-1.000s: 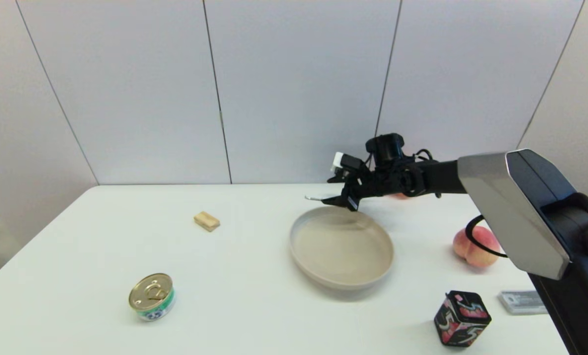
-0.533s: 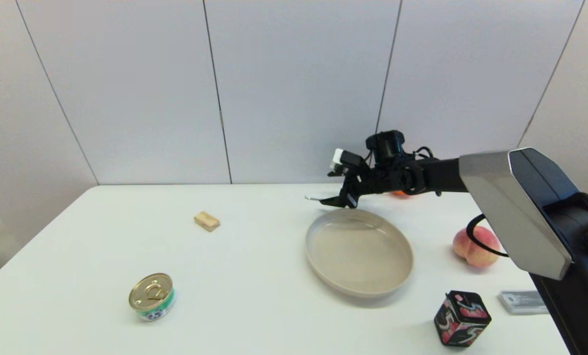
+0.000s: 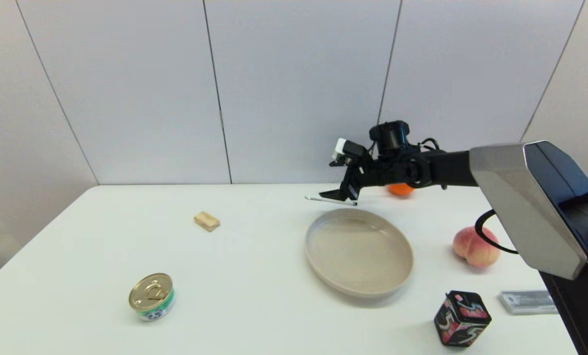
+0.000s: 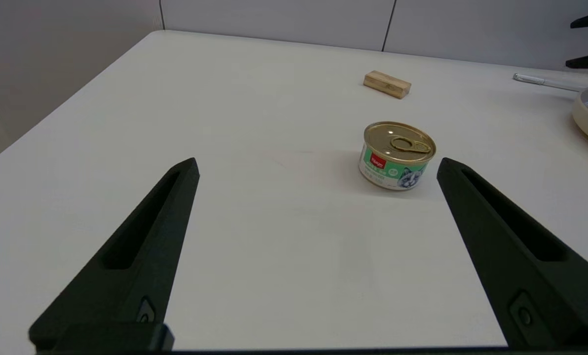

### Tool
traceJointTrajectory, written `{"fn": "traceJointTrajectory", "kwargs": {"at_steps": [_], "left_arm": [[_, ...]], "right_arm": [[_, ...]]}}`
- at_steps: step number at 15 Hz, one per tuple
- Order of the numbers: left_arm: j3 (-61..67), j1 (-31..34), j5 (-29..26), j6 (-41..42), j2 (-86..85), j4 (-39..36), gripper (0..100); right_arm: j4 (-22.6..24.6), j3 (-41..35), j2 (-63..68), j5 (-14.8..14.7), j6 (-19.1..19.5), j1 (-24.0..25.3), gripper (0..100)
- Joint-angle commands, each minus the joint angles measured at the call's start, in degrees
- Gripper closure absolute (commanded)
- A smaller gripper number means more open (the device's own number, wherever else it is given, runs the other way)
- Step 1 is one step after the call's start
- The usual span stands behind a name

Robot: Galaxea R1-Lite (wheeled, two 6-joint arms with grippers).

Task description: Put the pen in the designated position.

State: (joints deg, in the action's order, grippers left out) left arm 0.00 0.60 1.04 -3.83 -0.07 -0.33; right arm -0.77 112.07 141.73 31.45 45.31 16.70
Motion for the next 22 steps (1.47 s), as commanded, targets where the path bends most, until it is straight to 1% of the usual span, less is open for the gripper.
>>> {"fn": "traceJointTrajectory", "kwargs": {"at_steps": [1, 2, 4, 6, 7, 8, 9, 10, 11, 12, 13, 15, 16, 18, 22], "left_arm": [[0.0, 0.02, 0.02, -0.04, -0.01, -0.02, 0], [0.0, 0.02, 0.02, -0.04, -0.01, -0.02, 0], [0.0, 0.02, 0.02, -0.04, -0.01, -0.02, 0], [0.0, 0.02, 0.02, -0.04, -0.01, -0.02, 0], [0.0, 0.02, 0.02, -0.04, -0.01, -0.02, 0], [0.0, 0.02, 0.02, -0.04, -0.01, -0.02, 0], [0.0, 0.02, 0.02, -0.04, -0.01, -0.02, 0], [0.0, 0.02, 0.02, -0.04, -0.01, -0.02, 0], [0.0, 0.02, 0.02, -0.04, -0.01, -0.02, 0], [0.0, 0.02, 0.02, -0.04, -0.01, -0.02, 0], [0.0, 0.02, 0.02, -0.04, -0.01, -0.02, 0], [0.0, 0.02, 0.02, -0.04, -0.01, -0.02, 0], [0.0, 0.02, 0.02, -0.04, -0.01, -0.02, 0], [0.0, 0.02, 0.02, -0.04, -0.01, -0.2, 0], [0.0, 0.02, 0.02, -0.04, -0.01, -0.02, 0]], "right_arm": [[-0.46, -0.01, -4.18, -1.13, -2.42, 0.26, 0], [-0.73, -0.1, -5.5, -1.31, -3.65, 0.35, 0], [-0.9, -0.1, -9.45, -3.24, -6.9, 0.7, 0], [-3.1, -0.18, -13.67, -5.52, -10.51, 0.79, 0], [-4.59, -0.36, -16.13, -7.46, -12.35, 0.7, 0], [-6.09, -0.36, -18.15, -10.18, -14.55, 0.53, 0], [-6.97, -0.71, -20.61, -12.64, -17.28, 0.26, 0], [-8.37, -0.8, -23.16, -15.1, -21.23, -0.27, 0], [-9.95, -0.8, -25.1, -16.51, -23.96, -0.79, 0], [-12.5, -1.06, -27.38, -18.09, -25.54, -1.41, 0], [-15.14, -1.41, -29.58, -19.41, -26.15, -2.37, 0], [-18.83, -5.28, -35.2, -20.47, -28.53, -3.96, 0], [-19.97, -10.2, -39.42, -20.55, -29.76, -5.01, 0], [-21.29, -18.29, -47.25, -20.47, -29.93, -6.59, 0], [-21.38, -32.44, -62.45, -20.55, -29.93, -9.67, 0]]}}
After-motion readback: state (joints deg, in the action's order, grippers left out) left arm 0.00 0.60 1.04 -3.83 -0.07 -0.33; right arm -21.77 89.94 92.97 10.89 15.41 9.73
